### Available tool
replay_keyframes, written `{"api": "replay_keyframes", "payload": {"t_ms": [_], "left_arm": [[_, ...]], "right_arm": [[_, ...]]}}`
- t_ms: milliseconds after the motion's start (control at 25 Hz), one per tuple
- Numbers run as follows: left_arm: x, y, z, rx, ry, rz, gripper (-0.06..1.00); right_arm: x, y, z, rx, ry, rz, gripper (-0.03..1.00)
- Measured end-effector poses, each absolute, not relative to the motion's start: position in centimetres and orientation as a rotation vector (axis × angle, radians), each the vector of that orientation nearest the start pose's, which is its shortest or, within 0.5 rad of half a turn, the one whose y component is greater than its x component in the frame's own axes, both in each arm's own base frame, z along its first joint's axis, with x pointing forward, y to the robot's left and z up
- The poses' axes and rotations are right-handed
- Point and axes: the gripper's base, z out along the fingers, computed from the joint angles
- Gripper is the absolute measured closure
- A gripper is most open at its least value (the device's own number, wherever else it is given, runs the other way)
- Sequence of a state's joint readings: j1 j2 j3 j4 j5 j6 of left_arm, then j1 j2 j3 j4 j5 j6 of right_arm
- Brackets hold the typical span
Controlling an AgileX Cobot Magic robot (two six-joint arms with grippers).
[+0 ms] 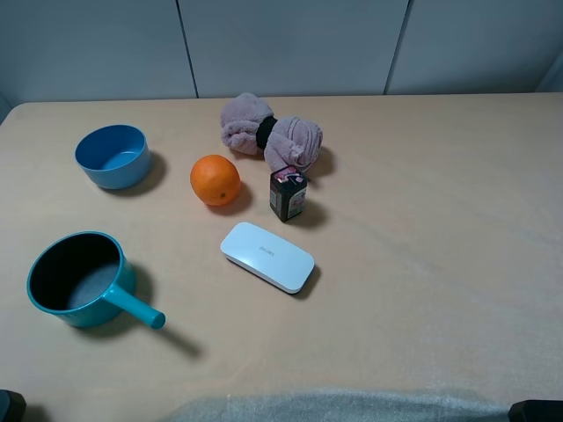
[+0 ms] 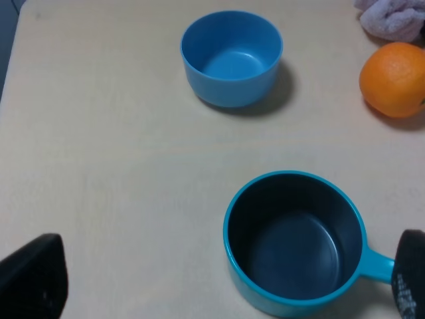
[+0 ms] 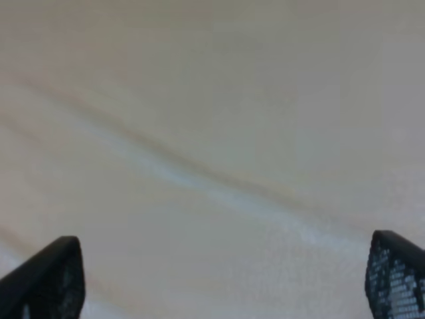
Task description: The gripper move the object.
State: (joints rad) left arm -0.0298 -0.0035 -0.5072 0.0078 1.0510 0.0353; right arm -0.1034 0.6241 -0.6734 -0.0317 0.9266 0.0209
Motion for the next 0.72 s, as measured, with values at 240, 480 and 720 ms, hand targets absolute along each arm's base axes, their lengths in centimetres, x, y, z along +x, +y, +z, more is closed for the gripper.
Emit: {"api": "replay_keyframes", "payload": {"t_ms": [240, 480, 720], "left_arm": [[-0.6, 0.1, 28.0, 0.065, 2.023, 0.013, -0.05], [-0.6, 0.1, 28.0, 0.065, 2.023, 0.013, -0.05], [-0.6, 0.1, 28.0, 0.065, 2.023, 0.013, -0.05]], "right_arm": [[5.8, -1.0, 30.6, 0.144, 2.197, -0.095, 0.30], [3.2, -0.7, 29.1, 0.162, 2.119, -0.085, 0.30], [0.9, -0.1, 28.7, 0.161, 2.020, -0.030, 0.30]]}}
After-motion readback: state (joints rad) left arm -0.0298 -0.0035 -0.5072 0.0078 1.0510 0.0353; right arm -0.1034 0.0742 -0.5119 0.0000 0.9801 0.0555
